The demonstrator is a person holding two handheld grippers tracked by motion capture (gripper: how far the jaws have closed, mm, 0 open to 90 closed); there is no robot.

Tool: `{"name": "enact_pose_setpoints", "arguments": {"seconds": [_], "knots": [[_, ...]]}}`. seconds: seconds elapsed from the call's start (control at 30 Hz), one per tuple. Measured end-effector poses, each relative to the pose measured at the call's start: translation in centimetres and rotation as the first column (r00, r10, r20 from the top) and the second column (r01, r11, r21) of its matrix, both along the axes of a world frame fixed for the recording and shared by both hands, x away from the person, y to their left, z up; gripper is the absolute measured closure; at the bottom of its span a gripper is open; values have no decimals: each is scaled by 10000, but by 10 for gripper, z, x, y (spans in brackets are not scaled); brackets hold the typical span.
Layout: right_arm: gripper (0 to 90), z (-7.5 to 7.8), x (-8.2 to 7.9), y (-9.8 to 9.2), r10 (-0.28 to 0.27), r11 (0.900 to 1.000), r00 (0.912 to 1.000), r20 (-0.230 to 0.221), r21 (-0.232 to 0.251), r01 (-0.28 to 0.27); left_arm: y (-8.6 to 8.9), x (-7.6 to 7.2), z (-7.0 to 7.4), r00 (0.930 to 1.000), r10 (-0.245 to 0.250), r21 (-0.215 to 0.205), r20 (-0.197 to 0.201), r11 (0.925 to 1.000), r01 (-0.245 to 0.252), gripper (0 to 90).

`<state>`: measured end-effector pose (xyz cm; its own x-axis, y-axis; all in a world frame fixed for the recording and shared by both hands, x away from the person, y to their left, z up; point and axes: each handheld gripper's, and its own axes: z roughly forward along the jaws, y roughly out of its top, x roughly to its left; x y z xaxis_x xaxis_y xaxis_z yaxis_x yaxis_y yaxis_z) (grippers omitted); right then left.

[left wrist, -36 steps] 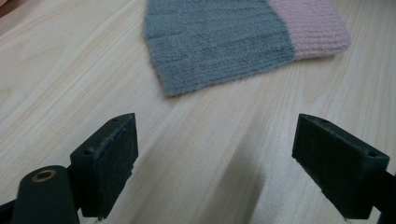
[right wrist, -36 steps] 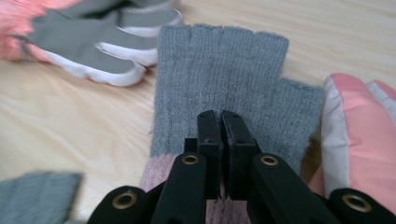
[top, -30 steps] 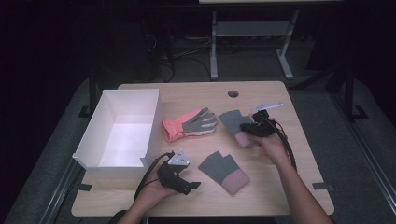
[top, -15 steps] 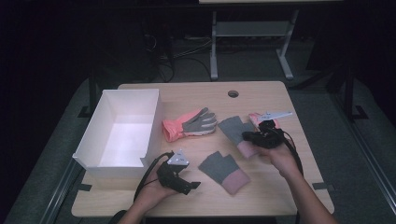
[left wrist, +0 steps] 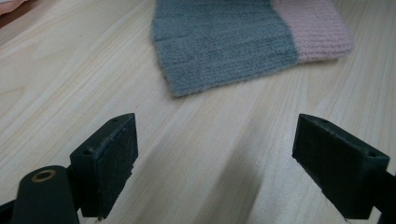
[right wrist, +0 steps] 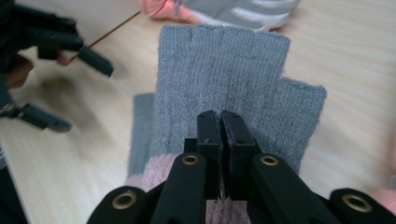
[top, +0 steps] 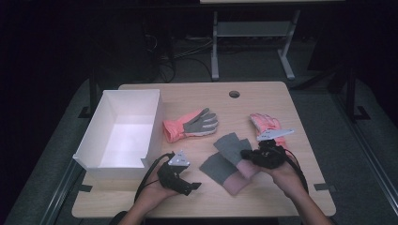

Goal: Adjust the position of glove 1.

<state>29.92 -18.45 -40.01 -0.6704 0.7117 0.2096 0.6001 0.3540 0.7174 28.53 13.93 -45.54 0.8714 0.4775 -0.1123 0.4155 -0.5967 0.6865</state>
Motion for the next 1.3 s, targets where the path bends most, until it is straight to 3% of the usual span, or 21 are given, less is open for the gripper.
{"name": "enact_pose_setpoints", "arguments": {"seconds": [0.37,0.57,1.13,1.2,1.3], "knots": [[870,-12,-11,27,639,9976,9972,-401,-237,-649,-1,-1,-1,10000,27,38,-8,10000,-27,139],[870,-17,-13,35,738,9966,9958,-539,-335,-757,-1,-1,-1,10000,13,67,-15,10000,-13,139],[866,-39,-14,54,851,9877,9924,-893,-1237,-958,-2,-2,-1,10000,2,110,-30,9999,-2,139],[821,-39,-14,54,887,9872,9924,-853,-1253,-990,-3,-2,-1,9999,-85,160,-55,9998,85,138],[726,-33,-13,49,894,9919,9939,-641,-852,-947,-3,-3,-1,9998,-34,-58,-177,10000,33,176]]}}
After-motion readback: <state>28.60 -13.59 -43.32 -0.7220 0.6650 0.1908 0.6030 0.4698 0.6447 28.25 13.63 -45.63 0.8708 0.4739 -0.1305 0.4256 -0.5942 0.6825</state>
